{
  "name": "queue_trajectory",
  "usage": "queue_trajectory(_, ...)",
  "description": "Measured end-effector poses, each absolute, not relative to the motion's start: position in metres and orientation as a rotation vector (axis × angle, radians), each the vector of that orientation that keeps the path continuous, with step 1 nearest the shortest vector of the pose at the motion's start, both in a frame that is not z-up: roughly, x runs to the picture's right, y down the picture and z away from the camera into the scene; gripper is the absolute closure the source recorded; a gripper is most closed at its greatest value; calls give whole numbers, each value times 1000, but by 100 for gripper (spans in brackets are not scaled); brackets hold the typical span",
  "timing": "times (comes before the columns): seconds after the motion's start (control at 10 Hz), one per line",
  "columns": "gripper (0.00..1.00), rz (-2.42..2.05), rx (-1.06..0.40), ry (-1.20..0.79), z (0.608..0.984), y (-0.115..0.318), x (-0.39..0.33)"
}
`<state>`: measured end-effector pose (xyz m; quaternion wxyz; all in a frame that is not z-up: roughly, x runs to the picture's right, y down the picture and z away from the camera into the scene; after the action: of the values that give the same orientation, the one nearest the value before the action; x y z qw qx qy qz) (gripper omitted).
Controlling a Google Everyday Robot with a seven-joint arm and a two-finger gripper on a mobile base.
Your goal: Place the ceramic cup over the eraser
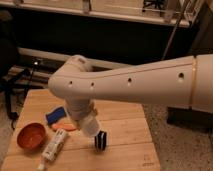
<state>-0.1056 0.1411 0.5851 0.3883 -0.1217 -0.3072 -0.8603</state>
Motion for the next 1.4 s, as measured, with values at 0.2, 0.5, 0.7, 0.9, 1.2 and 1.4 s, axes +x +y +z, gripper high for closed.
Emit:
queue_trajectory(0.2, 100, -2110, -257, -827, 586, 169, -128)
queue_trajectory(0.5, 100, -1985, -157, -839, 595, 198, -137)
queue_trajectory(0.7, 100, -1986, -131, -807, 602, 195, -125)
queue_trajectory(0.9, 100, -2005, -115, -784, 607, 187, -119)
queue_trajectory(1.2, 100, -2007, -113, -782, 607, 186, -119)
queue_trajectory(1.4, 100, -2006, -114, -782, 607, 186, -119)
